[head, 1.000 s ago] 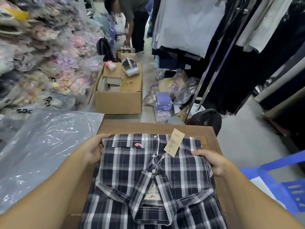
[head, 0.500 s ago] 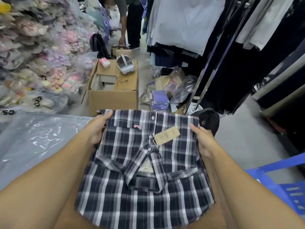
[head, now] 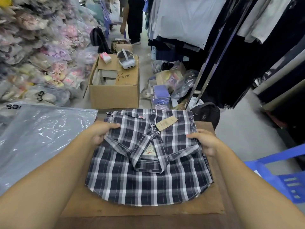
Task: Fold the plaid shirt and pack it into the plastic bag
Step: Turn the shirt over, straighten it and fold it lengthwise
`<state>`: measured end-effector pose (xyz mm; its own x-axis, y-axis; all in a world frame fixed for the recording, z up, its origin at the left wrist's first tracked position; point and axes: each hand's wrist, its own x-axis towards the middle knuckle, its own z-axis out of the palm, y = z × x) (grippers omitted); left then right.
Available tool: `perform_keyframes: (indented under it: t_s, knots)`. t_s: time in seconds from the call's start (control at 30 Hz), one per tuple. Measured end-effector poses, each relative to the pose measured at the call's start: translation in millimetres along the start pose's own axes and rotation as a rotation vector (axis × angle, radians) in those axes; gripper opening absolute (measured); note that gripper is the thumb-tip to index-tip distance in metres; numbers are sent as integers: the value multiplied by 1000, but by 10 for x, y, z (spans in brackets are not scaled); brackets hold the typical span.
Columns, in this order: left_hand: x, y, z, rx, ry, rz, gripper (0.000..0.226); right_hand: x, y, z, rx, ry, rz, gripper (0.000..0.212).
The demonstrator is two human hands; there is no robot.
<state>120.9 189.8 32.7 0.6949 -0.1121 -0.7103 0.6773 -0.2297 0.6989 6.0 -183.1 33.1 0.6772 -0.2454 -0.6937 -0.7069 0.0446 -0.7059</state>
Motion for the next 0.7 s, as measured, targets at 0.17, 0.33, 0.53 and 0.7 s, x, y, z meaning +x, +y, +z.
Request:
perform_keyframes:
  t_s: [0.17,0.33,0.53,0.7]
  knots:
    - [-334,5,-185,-120,-166,-3,45,-197,112,-188,216,-41,-10,29]
    - [-392,-653,-285,66,-160,-110,68,-325,606,-173,-91,-41,114,38]
    - [-408,-704,-287,173,-214,-143,77,-413,641,-25,-101,95,96,25]
    - [-447,-720,-265,312,-221,-148,58,-397,648,-60,-195,73,112,30]
